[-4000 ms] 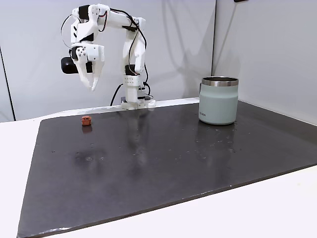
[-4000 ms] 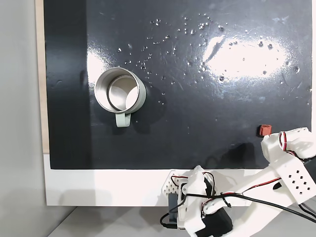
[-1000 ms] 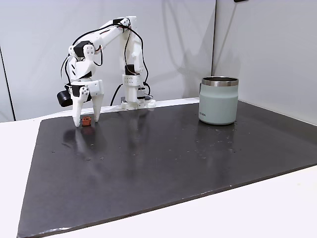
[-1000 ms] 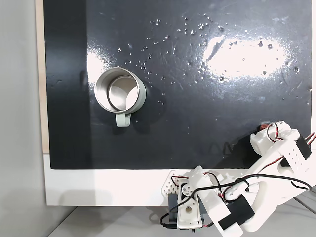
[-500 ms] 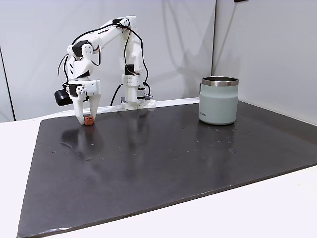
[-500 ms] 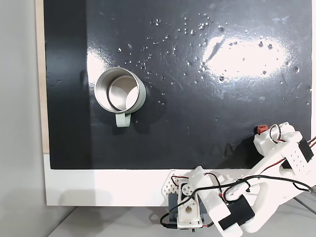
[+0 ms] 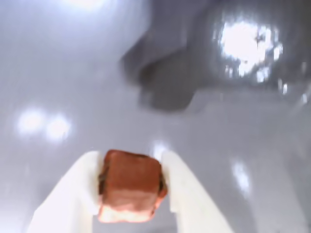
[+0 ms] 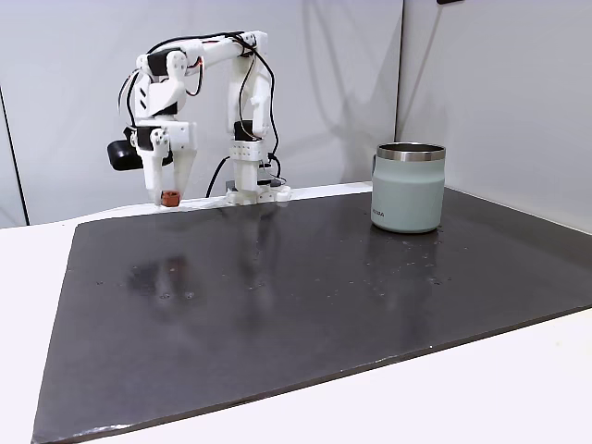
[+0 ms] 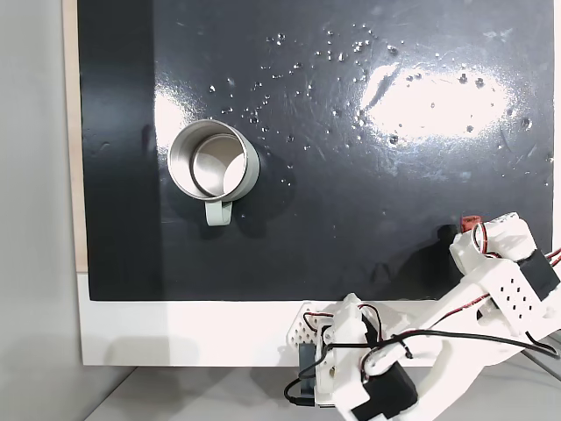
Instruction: Grasp a cube and put it in the cup.
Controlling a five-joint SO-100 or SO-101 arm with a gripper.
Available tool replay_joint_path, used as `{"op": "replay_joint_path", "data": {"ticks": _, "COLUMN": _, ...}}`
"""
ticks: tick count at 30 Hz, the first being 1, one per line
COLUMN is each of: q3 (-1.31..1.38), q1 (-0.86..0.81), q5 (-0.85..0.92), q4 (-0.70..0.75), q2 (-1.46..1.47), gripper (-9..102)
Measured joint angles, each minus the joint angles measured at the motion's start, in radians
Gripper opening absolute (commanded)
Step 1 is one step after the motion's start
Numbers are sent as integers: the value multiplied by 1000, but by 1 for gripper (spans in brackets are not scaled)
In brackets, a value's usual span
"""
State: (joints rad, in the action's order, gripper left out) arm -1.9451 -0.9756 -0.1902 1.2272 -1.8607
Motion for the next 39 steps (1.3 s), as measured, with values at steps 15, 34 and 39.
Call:
{"op": "replay_joint_path", "data": {"ticks": 15, "q3": 31, "q1": 215, "q5": -3, "q4": 150, "q2": -428, "gripper": 0}}
{"op": "replay_joint_path", "data": {"ticks": 34, "q3": 505, "q1": 779, "q5": -112, "q4": 291, "q2": -147, "gripper": 0}}
{"op": "replay_joint_path", "data": {"ticks": 39, "q3": 600, "q1": 923, "q5": -110, "q4": 302, "q2": -84, "gripper": 0}}
